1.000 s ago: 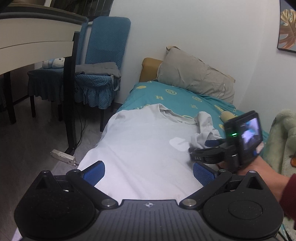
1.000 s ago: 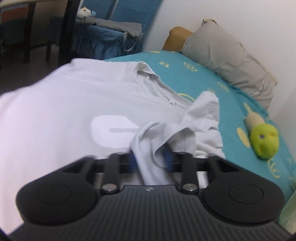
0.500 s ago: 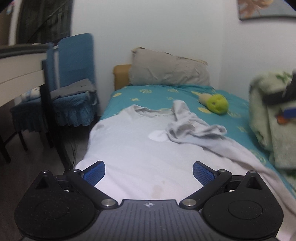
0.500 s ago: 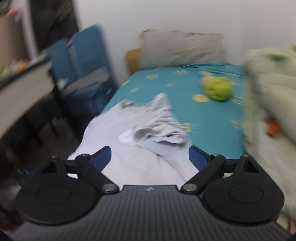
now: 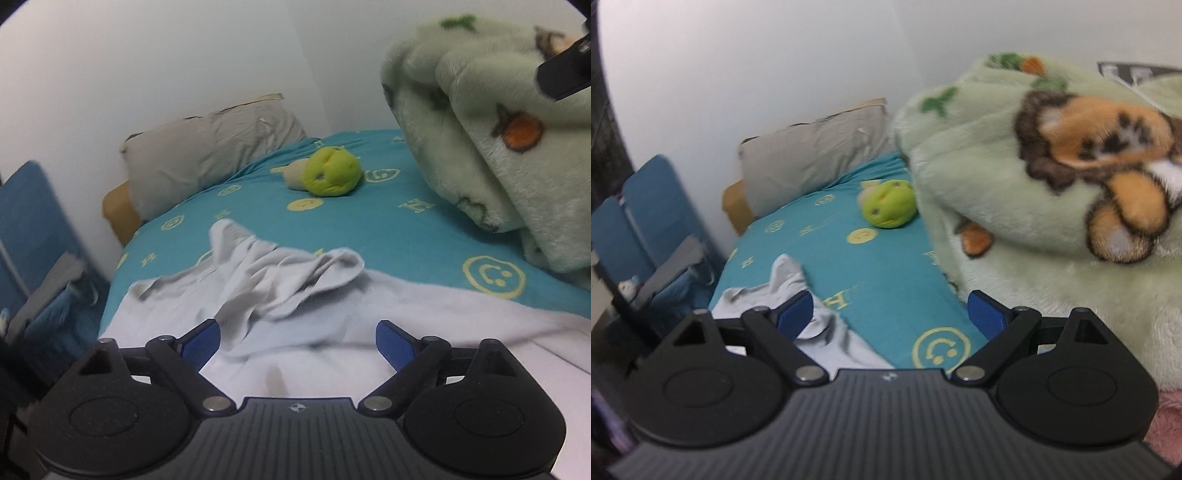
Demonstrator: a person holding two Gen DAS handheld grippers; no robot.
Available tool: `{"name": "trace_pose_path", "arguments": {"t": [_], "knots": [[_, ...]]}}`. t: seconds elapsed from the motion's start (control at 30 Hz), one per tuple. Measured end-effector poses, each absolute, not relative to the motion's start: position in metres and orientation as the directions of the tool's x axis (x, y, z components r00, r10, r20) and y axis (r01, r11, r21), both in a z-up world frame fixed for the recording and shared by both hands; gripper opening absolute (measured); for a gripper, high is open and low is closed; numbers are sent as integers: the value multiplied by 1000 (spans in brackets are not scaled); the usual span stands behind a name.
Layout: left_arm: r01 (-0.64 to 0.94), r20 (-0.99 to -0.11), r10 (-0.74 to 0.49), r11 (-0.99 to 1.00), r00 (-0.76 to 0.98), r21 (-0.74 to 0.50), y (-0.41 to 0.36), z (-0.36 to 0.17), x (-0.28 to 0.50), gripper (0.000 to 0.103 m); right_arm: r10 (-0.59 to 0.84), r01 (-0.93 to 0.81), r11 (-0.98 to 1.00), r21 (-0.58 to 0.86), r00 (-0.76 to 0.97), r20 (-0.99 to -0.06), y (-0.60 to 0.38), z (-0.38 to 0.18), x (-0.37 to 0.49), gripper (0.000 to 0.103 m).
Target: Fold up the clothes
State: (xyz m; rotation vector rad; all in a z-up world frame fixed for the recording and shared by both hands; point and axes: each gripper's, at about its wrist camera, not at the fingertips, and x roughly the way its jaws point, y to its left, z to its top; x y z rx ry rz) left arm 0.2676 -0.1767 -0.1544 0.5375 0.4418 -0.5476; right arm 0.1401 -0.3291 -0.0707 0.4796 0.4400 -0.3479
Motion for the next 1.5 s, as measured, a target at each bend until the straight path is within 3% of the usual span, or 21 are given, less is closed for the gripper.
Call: {"name": "trace_pose_path", "arguments": {"t": [0.13,0.17,0.2,0.23,0.27,0.3,0.5,0.57,0.73,0.83,0.93,1.0,1.13,1.3,1.37,1.43,1.5], "knots": [[622,-532,-415,725,738,297,-200,-170,307,82,-237,445,818,363,837,-492,-341,-86,157,92],[628,-533,-428,728,730,275,-205,-173,317,69,-242,452,815,363,834,-495,-344,-89,161,92],[634,-534,-441,731,722,253,-210,-177,328,44,-247,459,811,362,831,-498,-347,-93,165,92],[636,-535,-455,741,712,216,-211,-179,337,31,-252,465,808,362,828,-501,-350,-97,169,92],[627,-531,-471,763,704,155,-206,-178,345,12,-257,472,804,362,824,-504,-353,-100,173,92],[614,-519,-484,783,704,103,-200,-175,351,7,-256,474,804,359,821,-511,-354,-103,177,92],[436,-356,-574,807,738,-398,-101,-131,381,4,-238,478,799,365,809,-538,-347,-112,184,92],[306,-367,-527,802,767,-513,-61,-128,395,4,-246,478,804,354,809,-533,-342,-111,184,92],[-83,-610,-292,857,737,-509,0,-161,438,4,-266,487,808,331,803,-533,-339,-111,188,92],[-98,-677,-194,925,710,-368,7,-172,443,6,-272,494,806,325,798,-538,-339,-111,189,92],[-118,-703,-84,965,706,-234,10,-172,443,17,-272,494,806,327,798,-538,-339,-112,189,92],[-125,-670,-43,972,741,-201,11,-160,439,32,-270,491,807,327,800,-536,-339,-111,188,92],[-12,-586,-153,963,796,-268,-5,-139,450,55,-255,477,811,339,810,-528,-338,-109,187,92],[214,-594,-341,937,729,-275,-58,-143,478,74,-236,467,816,341,807,-541,-336,-113,190,92],[242,-631,-363,931,686,-272,-74,-155,490,73,-230,467,816,341,803,-549,-336,-115,192,92],[270,-666,-382,924,641,-271,-91,-167,501,59,-228,467,815,342,802,-553,-337,-118,194,92],[288,-687,-407,913,602,-289,-103,-178,511,7,-229,473,815,335,794,-563,-339,-122,197,92]]}}
